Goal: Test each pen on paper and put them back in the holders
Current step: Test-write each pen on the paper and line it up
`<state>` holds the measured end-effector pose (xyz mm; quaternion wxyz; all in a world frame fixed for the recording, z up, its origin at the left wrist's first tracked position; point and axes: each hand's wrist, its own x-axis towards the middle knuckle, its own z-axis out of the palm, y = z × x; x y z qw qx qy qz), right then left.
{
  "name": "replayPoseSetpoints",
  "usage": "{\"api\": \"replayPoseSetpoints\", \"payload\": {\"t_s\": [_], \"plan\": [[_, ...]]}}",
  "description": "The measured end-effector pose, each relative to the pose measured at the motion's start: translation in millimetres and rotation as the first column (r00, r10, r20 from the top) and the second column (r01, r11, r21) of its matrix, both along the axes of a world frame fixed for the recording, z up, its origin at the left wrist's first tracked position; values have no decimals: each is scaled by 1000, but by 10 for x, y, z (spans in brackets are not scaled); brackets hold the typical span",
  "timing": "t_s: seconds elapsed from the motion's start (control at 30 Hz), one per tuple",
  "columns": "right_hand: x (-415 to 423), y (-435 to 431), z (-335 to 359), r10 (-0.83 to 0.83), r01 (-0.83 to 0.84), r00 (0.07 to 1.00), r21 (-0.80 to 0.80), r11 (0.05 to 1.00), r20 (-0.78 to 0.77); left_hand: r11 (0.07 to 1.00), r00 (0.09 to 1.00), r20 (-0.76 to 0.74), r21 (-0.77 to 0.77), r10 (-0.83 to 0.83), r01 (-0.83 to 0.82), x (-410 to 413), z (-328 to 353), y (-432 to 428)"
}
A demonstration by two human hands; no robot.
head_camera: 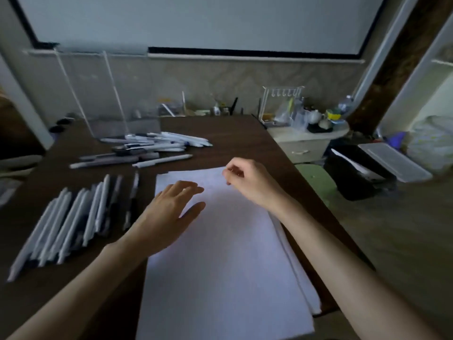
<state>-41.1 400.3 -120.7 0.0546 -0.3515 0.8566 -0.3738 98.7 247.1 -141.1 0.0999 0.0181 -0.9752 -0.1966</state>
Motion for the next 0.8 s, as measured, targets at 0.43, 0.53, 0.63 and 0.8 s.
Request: {"api": "replayPoseSetpoints", "payload": {"t_s": [0.43,0.53,0.63,0.8], "plan": [[-450,-1423,-275,361,-240,848,325,915,-388,998,999,-4,-42,35,-35,51,-306,-224],[-414,-1605,-277,418,-204,788,449,870,-452,998,999,2,-52,40,-40,54,-294,-218],[-361,-1669,-278,395,-230,810,385,894,-433,998,999,5,-50,36,-36,60,-295,-213],[-348,-1314,-297,287,-165,806,269,949,-518,998,999,-8,-42,40,-40,61,-317,-213]]}}
